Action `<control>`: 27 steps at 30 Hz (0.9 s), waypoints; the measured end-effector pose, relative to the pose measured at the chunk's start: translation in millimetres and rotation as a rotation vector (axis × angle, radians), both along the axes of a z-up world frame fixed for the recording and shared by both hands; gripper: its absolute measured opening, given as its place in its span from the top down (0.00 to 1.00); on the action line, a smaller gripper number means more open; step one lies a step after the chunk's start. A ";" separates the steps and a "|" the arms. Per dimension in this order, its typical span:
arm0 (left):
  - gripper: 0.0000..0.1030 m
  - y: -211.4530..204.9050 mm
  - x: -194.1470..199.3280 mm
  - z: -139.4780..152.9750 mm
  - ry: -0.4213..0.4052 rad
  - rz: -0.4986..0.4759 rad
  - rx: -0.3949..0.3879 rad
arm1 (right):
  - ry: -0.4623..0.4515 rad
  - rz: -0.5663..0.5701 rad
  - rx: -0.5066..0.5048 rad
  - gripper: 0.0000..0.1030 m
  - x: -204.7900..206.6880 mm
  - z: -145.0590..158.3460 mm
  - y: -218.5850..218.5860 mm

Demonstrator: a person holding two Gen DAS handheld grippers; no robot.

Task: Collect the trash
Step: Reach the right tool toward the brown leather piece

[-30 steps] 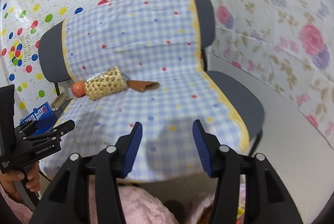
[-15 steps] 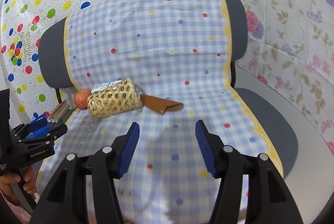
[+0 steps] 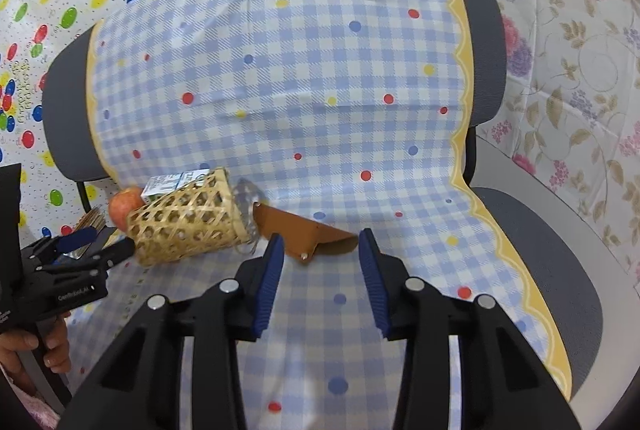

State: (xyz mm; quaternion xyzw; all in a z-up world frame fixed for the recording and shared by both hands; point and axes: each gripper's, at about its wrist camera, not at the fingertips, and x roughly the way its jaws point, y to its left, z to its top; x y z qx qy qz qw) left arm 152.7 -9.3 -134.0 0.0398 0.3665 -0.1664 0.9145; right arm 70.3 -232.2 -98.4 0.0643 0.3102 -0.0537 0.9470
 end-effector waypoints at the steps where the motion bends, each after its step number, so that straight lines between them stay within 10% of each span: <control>1: 0.17 -3.1 2.0 -4.4 0.008 -0.013 0.004 | 0.002 -0.001 0.001 0.62 3.5 -1.9 -1.3; 12: 0.36 -29.3 -12.5 -19.7 0.068 -0.194 -0.064 | 0.066 0.005 -0.005 0.62 42.3 -31.9 -22.6; 19: 0.21 -26.4 -13.2 -3.8 -0.019 -0.106 -0.046 | 0.110 0.080 0.007 0.62 74.1 -51.7 -15.8; 27: 0.14 -19.3 15.3 -2.1 -0.024 -0.067 -0.072 | 0.170 0.211 0.034 0.37 102.4 -64.8 -5.7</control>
